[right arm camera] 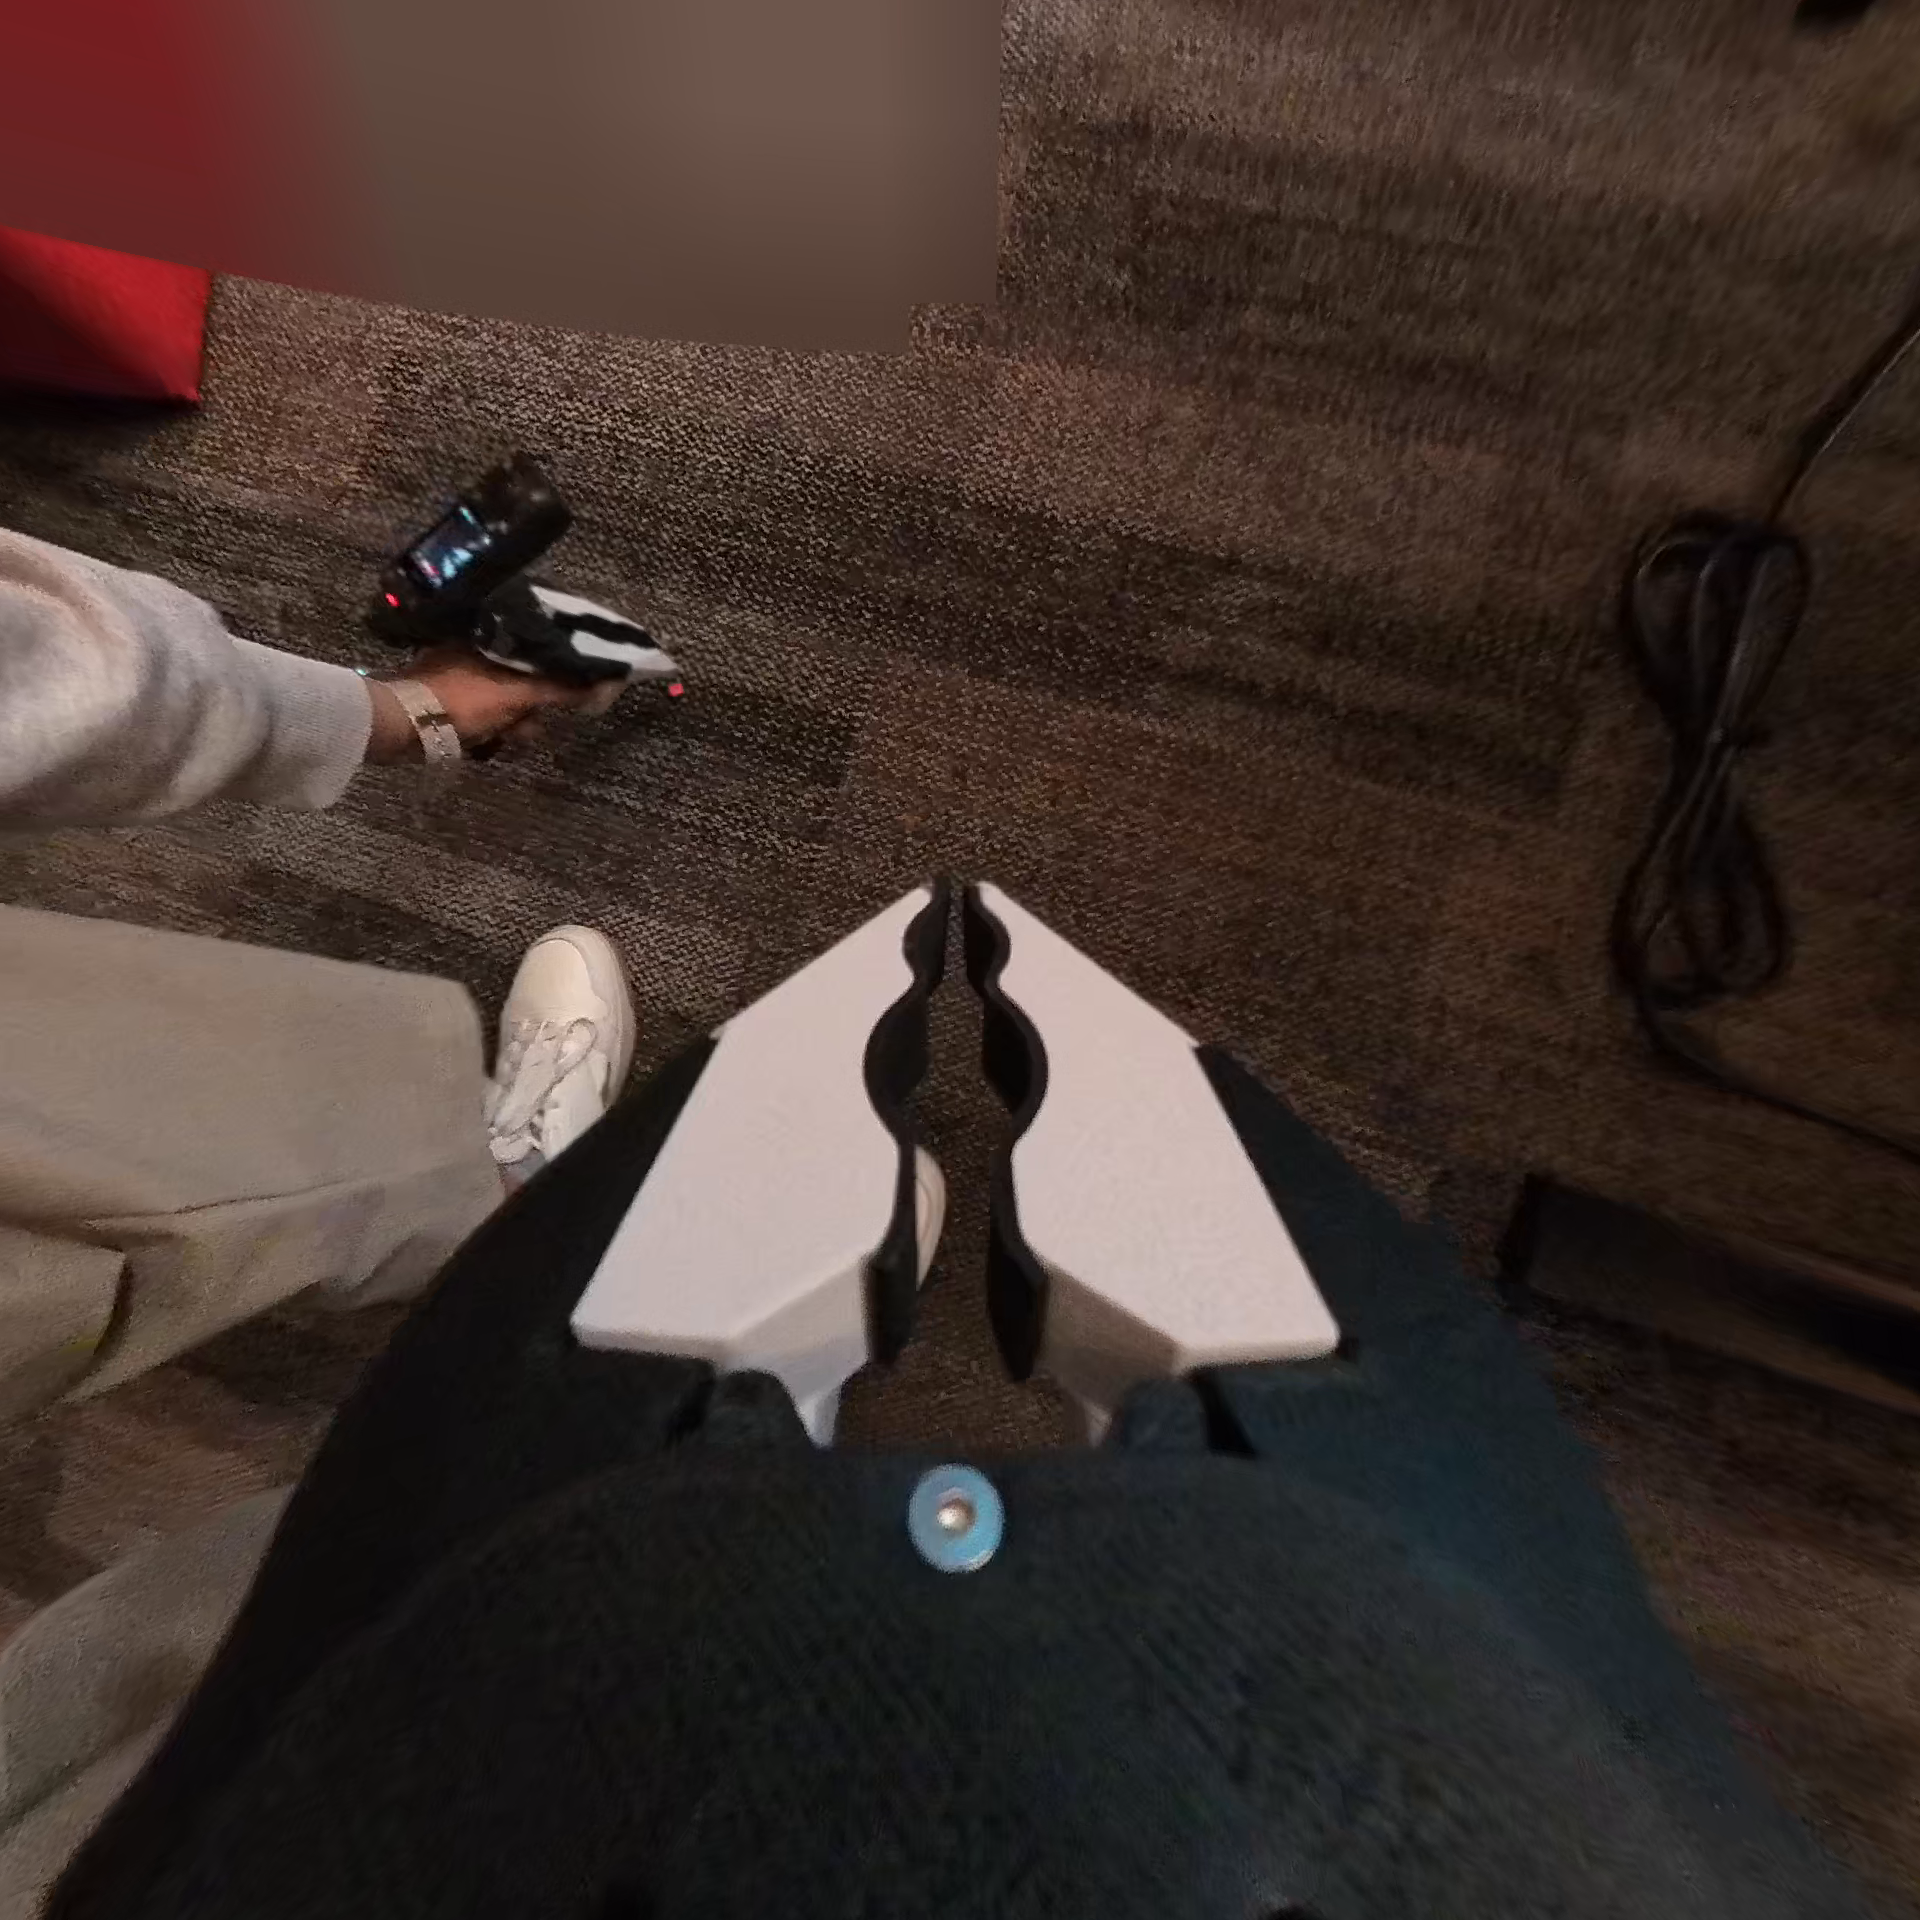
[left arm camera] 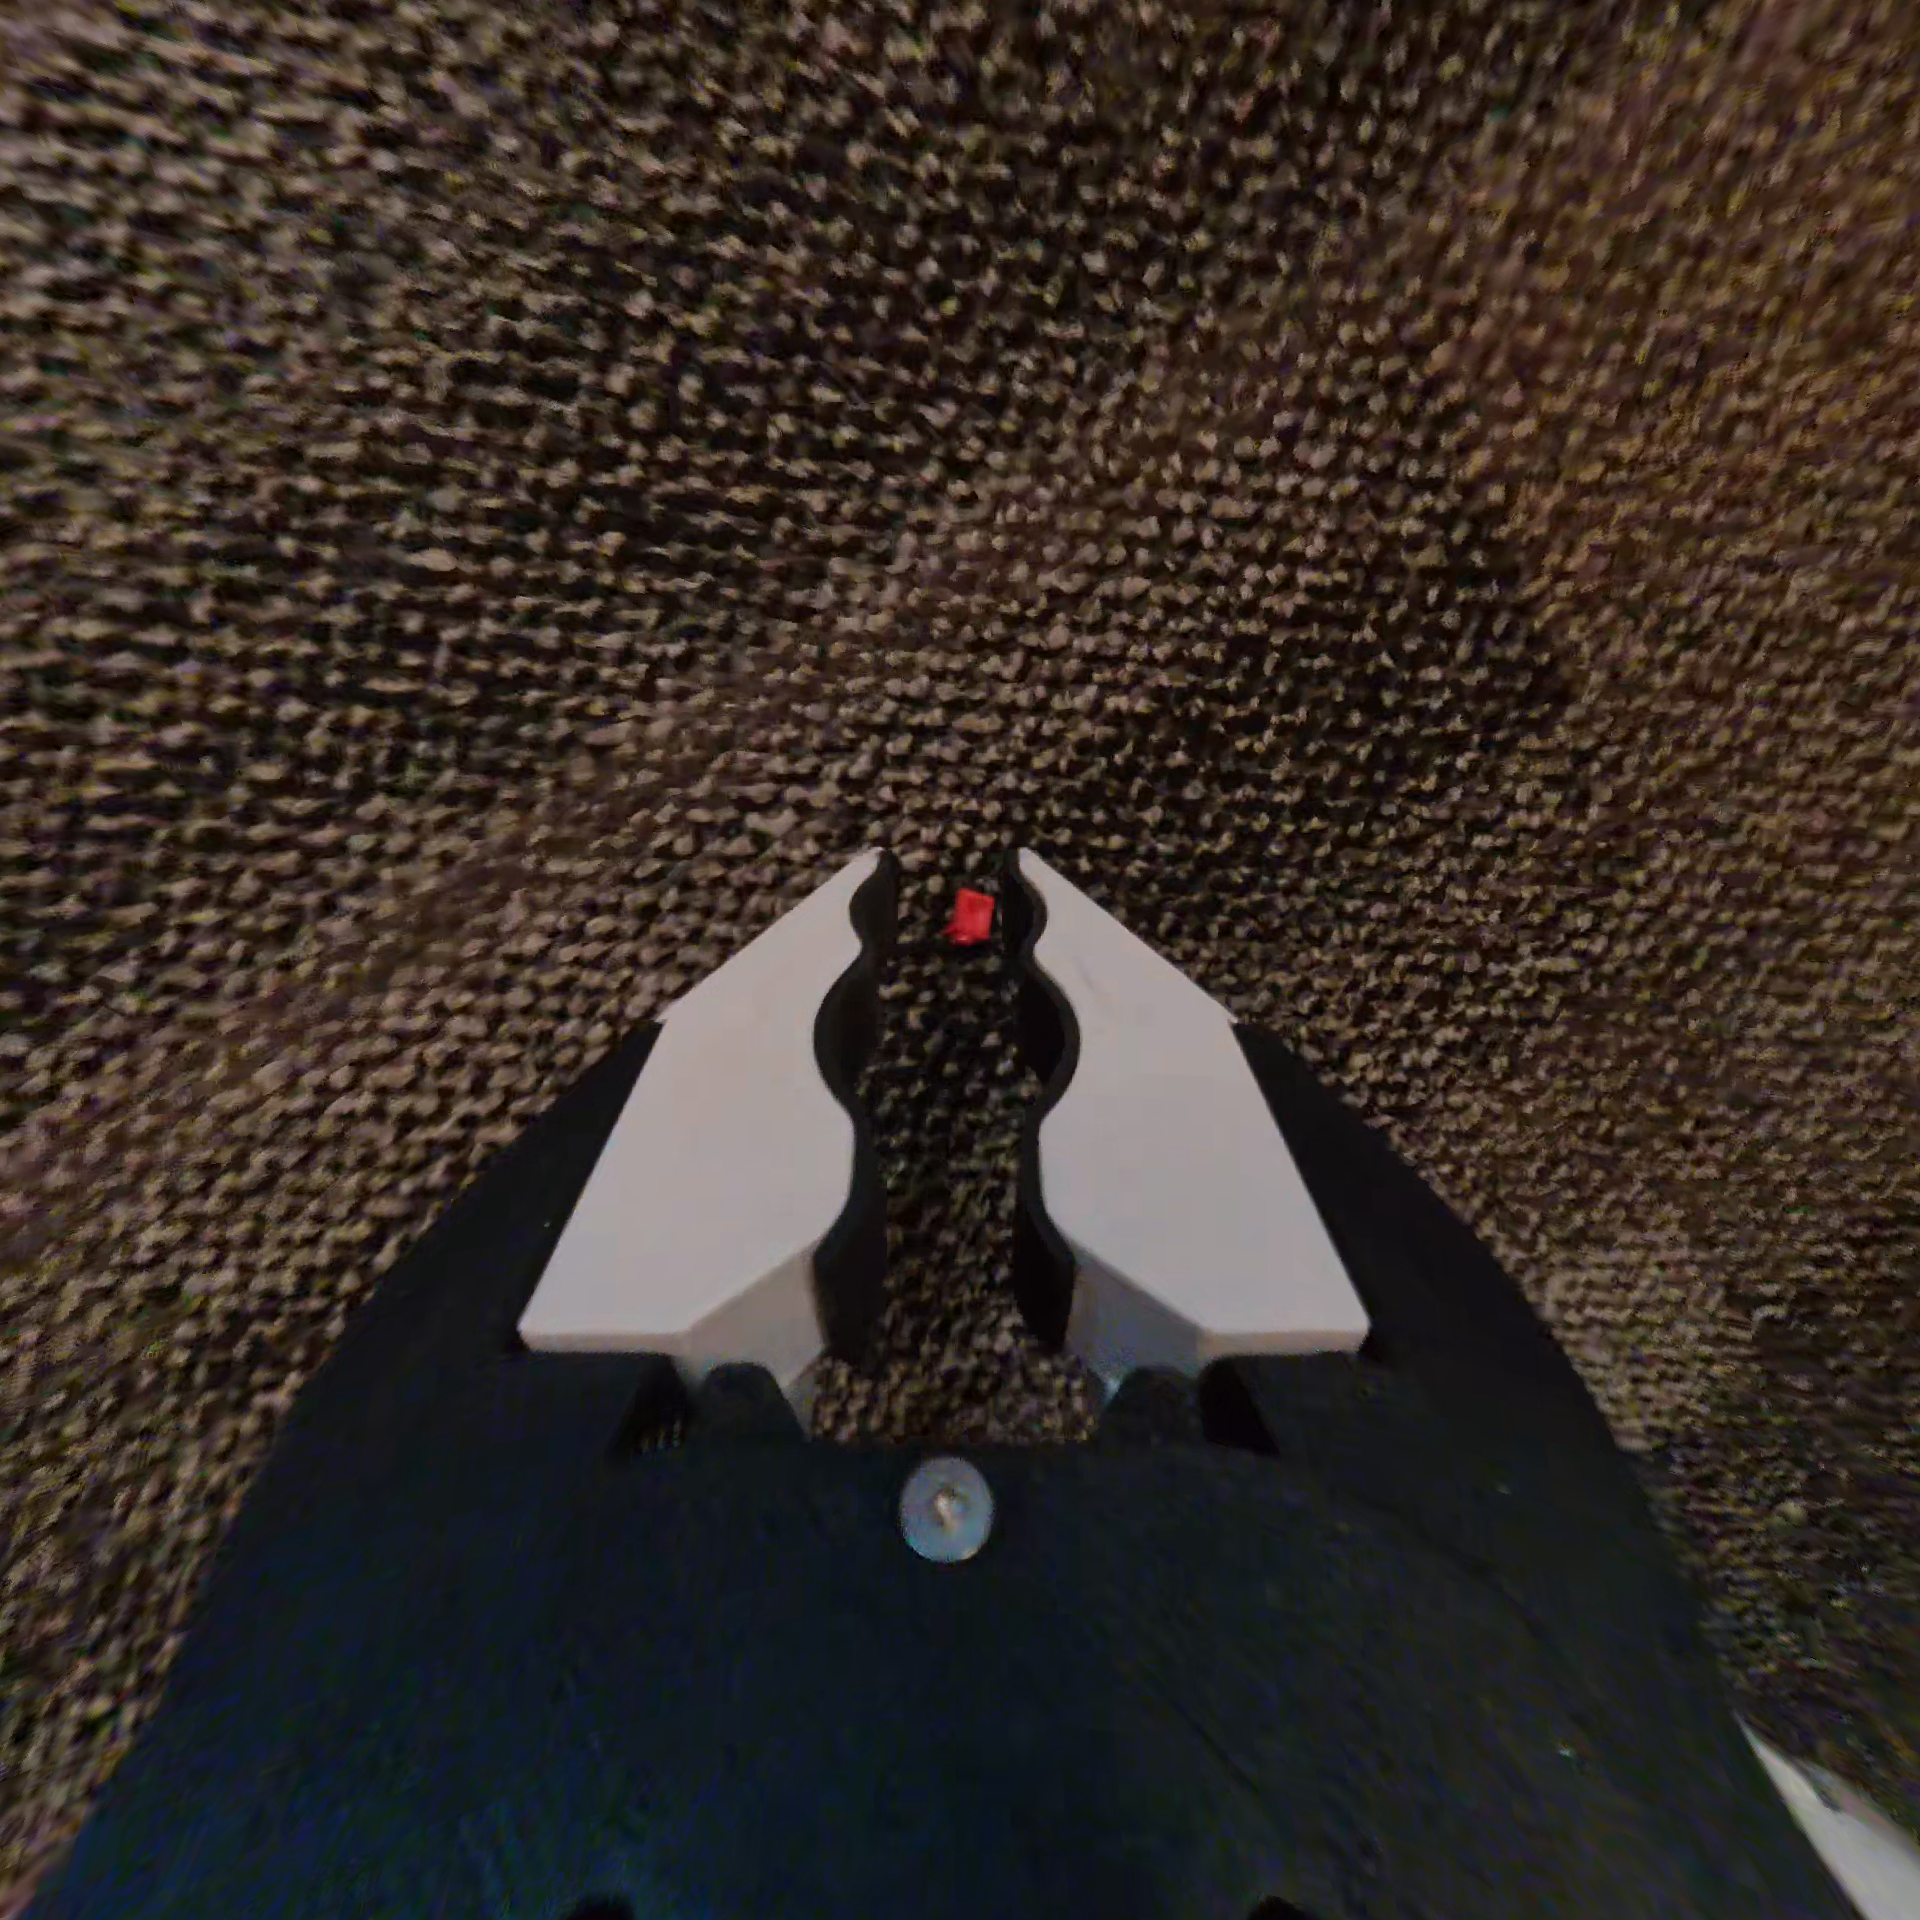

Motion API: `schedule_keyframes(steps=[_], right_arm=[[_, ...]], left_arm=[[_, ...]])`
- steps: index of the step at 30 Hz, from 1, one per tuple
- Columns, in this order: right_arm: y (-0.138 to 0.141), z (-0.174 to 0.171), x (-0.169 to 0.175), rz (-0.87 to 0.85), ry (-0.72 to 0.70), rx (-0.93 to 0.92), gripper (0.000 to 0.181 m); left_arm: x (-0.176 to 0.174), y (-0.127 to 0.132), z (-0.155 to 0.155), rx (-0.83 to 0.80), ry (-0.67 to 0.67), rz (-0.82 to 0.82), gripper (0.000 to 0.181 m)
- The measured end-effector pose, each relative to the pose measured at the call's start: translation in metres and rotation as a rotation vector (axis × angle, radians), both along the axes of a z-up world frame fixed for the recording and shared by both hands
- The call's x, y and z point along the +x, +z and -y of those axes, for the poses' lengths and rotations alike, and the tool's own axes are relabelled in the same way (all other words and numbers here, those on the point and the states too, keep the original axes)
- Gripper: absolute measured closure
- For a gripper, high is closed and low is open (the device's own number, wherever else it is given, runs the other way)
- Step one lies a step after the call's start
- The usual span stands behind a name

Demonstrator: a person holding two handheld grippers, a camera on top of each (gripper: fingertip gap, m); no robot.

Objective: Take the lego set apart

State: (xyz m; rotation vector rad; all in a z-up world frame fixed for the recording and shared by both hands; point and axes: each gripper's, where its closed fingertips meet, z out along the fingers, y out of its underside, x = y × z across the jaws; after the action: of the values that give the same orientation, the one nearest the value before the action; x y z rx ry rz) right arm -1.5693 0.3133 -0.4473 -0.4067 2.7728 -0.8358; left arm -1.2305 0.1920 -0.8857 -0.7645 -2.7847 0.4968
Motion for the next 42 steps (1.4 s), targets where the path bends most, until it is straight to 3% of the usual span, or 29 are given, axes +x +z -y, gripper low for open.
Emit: schedule_keyframes(steps=[1, 5, 12, 15, 21, 24, 27, 29, 30, 32, 34, 36, 39, 42], right_arm=[[-0.003, 0.0, -0.001, 0.011, -0.009, 0.014, 0.181], [-0.007, 0.003, -0.003, 0.037, -0.034, 0.051, 0.18], [-0.016, 0.009, 0.008, 0.069, -0.04, 0.083, 0.181], [-0.019, 0.008, 0.014, 0.09, -0.04, 0.109, 0.18], [-0.007, 0.014, 0.031, 0.122, -0.036, 0.125, 0.181], [0.016, 0.025, 0.047, 0.154, -0.035, 0.103, 0.181], [0.05, 0.041, 0.067, 0.167, -0.006, 0.073, 0.181], [0.079, 0.056, 0.082, 0.166, 0.035, 0.04, 0.181], [0.094, 0.064, 0.089, 0.169, 0.056, 0.022, 0.181], [0.123, 0.078, 0.102, 0.175, 0.091, -0.012, 0.181], [0.148, 0.09, 0.116, 0.197, 0.106, -0.037, 0.181], [0.169, 0.1, 0.132, 0.241, 0.107, -0.053, 0.181], [0.206, 0.116, 0.159, 0.284, 0.126, -0.102, 0.181], [0.243, 0.129, 0.189, 0.29, 0.198, -0.156, 0.181]], left_arm=[[-0.003, -0.004, -0.001, -0.007, -0.011, -0.005, 0.16], [-0.004, -0.004, -0.008, 0.0, 0.016, -0.023, 0.16], [0.003, -0.032, -0.021, 0.09, -0.01, 0.075, 0.163], [0.005, -0.032, -0.018, 0.072, 0.004, 0.084, 0.169], [0.002, -0.006, -0.023, 0.072, 0.039, 0.009, 0.171], [0.003, 0.03, -0.032, 0.073, 0.102, -0.027, 0.171], [-0.001, 0.096, -0.039, 0.021, 0.149, -0.082, 0.171], [-0.007, 0.161, -0.035, -0.038, 0.199, -0.185, 0.17], [-0.019, 0.217, -0.023, -0.086, 0.271, -0.361, 0.17], [-0.029, 0.365, 0.013, -0.155, 0.502, -0.916, 0.171], [0.005, 0.5, 0.04, -0.237, 0.676, -1.404, 0.173], [0.042, 0.592, 0.045, -0.368, 0.699, -1.604, 0.174], [0.084, 0.678, 0.041, -0.51, 0.691, -1.736, 0.173], [0.119, 0.725, 0.035, -0.595, 0.729, -1.821, 0.174]])
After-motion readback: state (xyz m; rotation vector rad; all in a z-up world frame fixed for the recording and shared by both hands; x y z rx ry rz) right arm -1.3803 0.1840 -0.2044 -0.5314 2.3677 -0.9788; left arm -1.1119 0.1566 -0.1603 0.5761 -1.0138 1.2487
